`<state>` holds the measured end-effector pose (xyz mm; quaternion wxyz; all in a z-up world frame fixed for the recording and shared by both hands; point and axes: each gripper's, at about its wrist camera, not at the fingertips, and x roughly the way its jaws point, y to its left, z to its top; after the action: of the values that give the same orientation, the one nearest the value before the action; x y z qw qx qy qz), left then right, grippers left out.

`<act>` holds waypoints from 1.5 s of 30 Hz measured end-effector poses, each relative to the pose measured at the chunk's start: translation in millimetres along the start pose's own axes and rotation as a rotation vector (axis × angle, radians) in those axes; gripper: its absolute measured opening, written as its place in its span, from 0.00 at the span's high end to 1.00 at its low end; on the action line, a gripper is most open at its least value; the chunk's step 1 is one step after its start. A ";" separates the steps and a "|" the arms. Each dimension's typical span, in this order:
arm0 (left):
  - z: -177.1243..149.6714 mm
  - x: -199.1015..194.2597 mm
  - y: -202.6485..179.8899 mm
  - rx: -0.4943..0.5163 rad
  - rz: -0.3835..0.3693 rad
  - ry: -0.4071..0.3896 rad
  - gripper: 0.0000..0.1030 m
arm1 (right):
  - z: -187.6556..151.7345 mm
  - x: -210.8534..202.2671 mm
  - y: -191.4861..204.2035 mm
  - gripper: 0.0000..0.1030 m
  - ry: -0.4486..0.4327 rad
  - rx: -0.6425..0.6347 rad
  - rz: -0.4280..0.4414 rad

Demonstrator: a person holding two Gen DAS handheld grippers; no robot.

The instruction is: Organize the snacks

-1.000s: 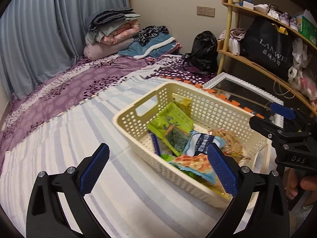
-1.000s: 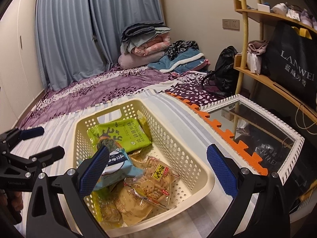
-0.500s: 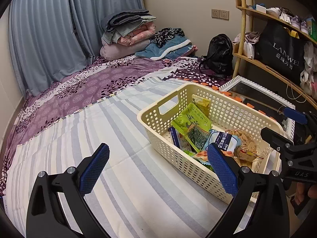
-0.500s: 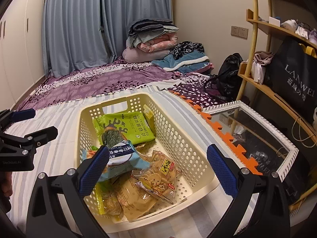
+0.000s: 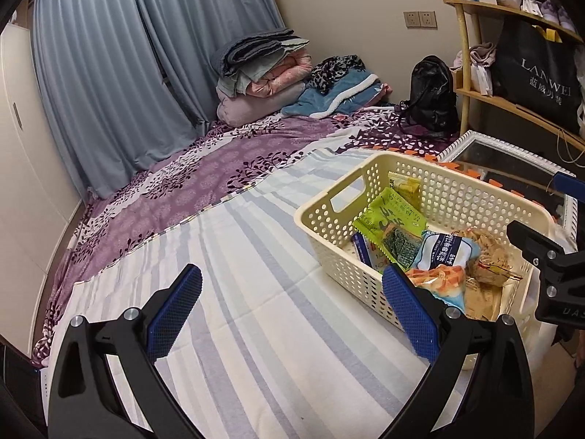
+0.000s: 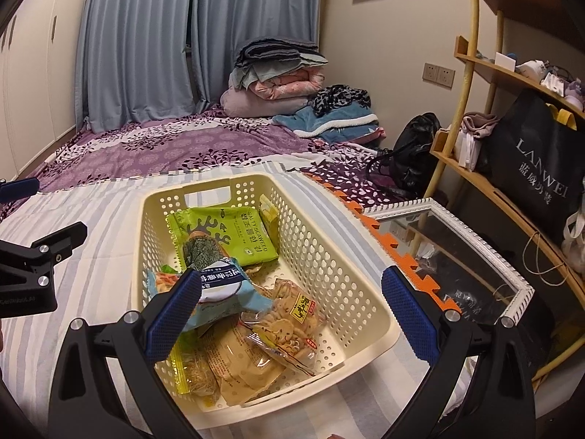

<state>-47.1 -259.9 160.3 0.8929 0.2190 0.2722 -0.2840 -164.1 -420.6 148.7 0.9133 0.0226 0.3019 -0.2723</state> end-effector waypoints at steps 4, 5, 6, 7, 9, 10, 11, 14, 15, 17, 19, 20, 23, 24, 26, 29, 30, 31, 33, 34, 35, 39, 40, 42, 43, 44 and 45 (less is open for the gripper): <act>0.5 -0.5 1.8 -0.005 0.007 0.006 0.03 | -0.3 -1.7 2.7 0.05 -0.004 -0.020 -0.013; 0.5 -0.5 2.0 -0.003 0.014 0.007 0.03 | -0.5 -2.1 2.5 0.05 -0.003 -0.021 -0.012; -0.2 -1.0 1.2 -0.002 0.020 0.007 0.03 | -0.6 -2.1 1.9 0.05 -0.003 -0.021 -0.012; -0.5 -1.0 0.9 -0.001 0.025 0.008 0.03 | -0.6 -2.0 2.0 0.05 -0.002 -0.021 -0.012; -1.1 -0.9 0.5 0.002 0.031 0.014 0.03 | -1.3 -2.5 2.0 0.05 0.000 -0.022 -0.013; -1.4 -0.5 0.2 0.004 0.031 0.016 0.03 | -1.6 -2.6 2.0 0.05 0.002 -0.023 -0.012; -2.0 -0.3 -0.3 0.007 0.032 0.019 0.03 | -2.0 -2.5 2.1 0.05 0.003 -0.023 -0.012; -2.6 -0.5 -2.4 0.018 0.039 0.023 0.03 | -2.8 -2.9 2.3 0.05 0.004 -0.025 -0.013; -2.5 -0.3 -3.2 0.023 0.042 0.023 0.03 | -3.1 -3.3 2.2 0.05 0.003 -0.028 -0.016; -2.4 -0.5 -4.8 0.031 0.040 0.024 0.03 | -4.1 -2.8 2.8 0.05 0.003 -0.031 -0.020; -2.6 -0.9 -6.8 0.039 0.035 0.023 0.03 | -4.9 -2.7 2.3 0.05 0.005 -0.033 -0.021; -2.9 -1.2 -8.0 0.044 0.033 0.023 0.03 | -5.3 -2.6 2.4 0.05 0.006 -0.034 -0.022; -2.7 -1.2 -11.4 0.055 0.031 0.022 0.03 | -5.8 -2.5 1.6 0.05 0.008 -0.035 -0.024; -2.8 -1.2 -12.8 0.060 0.031 0.022 0.03 | -6.0 -2.5 1.7 0.05 0.008 -0.035 -0.025; -3.0 -0.9 -14.1 0.066 0.032 0.023 0.03 | -6.2 -2.1 1.7 0.05 0.010 -0.034 -0.025; -3.1 -0.5 -15.3 0.073 0.033 0.025 0.03 | -6.5 -0.7 1.5 0.05 0.014 -0.035 -0.025; -3.0 -0.5 -15.5 0.073 0.032 0.026 0.03 | -6.9 -0.8 1.8 0.05 0.014 -0.037 -0.026; -3.1 -0.5 -15.5 0.074 0.031 0.026 0.03 | -7.1 -0.8 1.8 0.05 0.015 -0.038 -0.026; -3.0 -0.9 -15.9 0.076 0.031 0.025 0.03 | -7.3 -0.3 2.1 0.05 0.016 -0.040 -0.026; -3.0 -0.9 -16.1 0.078 0.031 0.025 0.03 | -7.4 -0.2 2.1 0.05 0.017 -0.041 -0.026; -3.1 -0.8 -16.0 0.079 0.031 0.026 0.03 | -7.8 -0.2 2.6 0.05 0.017 -0.041 -0.026; -3.9 -0.2 -18.1 0.090 0.031 0.028 0.03 | -8.5 0.1 2.6 0.05 0.019 -0.039 -0.023; -4.1 -0.4 -18.6 0.093 0.031 0.028 0.03 | -9.0 0.2 2.6 0.05 0.020 -0.038 -0.022; -4.3 -0.4 -19.9 0.098 0.030 0.028 0.03 | -9.9 0.6 2.5 0.05 0.022 -0.039 -0.021; -4.3 -0.3 -20.4 0.101 0.030 0.028 0.03 | -9.9 1.1 2.4 0.05 0.024 -0.040 -0.021; -4.5 -0.1 -20.7 0.104 0.030 0.029 0.03 | -10.4 1.1 2.6 0.05 0.026 -0.041 -0.020; -4.9 -0.1 -21.0 0.107 0.030 0.029 0.03 | -11.2 0.8 2.6 0.05 0.028 -0.043 -0.019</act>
<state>-62.1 -272.8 151.7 0.8800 0.2745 0.2663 -0.2817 -168.3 -416.4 138.8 0.9066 0.0040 0.3207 -0.2741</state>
